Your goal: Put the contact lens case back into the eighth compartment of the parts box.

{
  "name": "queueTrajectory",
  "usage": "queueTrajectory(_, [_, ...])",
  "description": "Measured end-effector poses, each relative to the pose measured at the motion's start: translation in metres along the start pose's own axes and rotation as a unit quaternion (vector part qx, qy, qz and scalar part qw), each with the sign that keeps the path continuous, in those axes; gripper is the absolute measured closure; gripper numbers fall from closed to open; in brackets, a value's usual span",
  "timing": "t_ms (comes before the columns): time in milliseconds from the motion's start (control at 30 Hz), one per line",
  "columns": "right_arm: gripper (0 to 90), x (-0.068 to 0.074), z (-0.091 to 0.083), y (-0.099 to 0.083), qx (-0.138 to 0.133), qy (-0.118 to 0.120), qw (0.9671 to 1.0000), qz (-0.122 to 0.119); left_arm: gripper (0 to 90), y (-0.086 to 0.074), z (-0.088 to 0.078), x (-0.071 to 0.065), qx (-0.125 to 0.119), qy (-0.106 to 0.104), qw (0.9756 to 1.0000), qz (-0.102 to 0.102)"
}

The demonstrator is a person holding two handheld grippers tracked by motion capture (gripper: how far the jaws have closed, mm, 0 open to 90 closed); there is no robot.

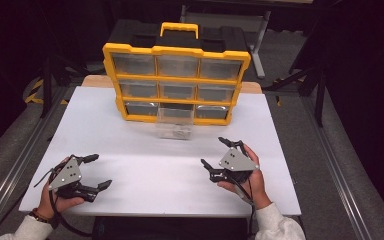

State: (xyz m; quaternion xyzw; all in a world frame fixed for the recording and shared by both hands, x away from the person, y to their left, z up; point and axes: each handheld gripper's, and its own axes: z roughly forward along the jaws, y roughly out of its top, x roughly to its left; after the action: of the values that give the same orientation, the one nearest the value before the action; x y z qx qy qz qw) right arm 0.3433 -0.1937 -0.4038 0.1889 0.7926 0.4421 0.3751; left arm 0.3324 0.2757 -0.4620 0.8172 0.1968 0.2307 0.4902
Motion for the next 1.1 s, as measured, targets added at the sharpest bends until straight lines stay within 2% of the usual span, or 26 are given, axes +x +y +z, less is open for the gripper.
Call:
queueTrajectory(200, [15.4,0.000,-0.005,-0.013,0.004,-0.004,0.9999,0.010,8.8,0.000,0.000,0.000,0.002,0.000,1.0000,0.001])
queueTrajectory(300, [14.1,-0.002,-0.009,-0.026,0.002,-0.006,0.9996,0.029,8.8,0.000,0.001,-0.001,0.002,0.000,1.0000,0.002])
queueTrajectory(600, [6.8,-0.006,-0.014,-0.051,0.027,-0.026,0.9976,0.059,8.8,0.000,0.001,-0.001,0.006,-0.001,1.0000,0.005])
queueTrajectory(867, [5.9,-0.008,-0.020,-0.063,0.034,-0.028,0.9965,0.070,8.9,0.001,0.001,-0.001,0.004,-0.001,1.0000,0.006])
queueTrajectory(900, [5.9,-0.008,-0.021,-0.065,0.034,-0.026,0.9960,0.078,8.9,0.001,0.001,-0.001,0.005,-0.001,1.0000,0.006])
queueTrajectory(1100, [5.9,-0.006,-0.019,-0.065,0.035,-0.022,0.9962,0.076,8.8,0.001,0.001,-0.002,0.005,-0.001,0.9999,0.009])
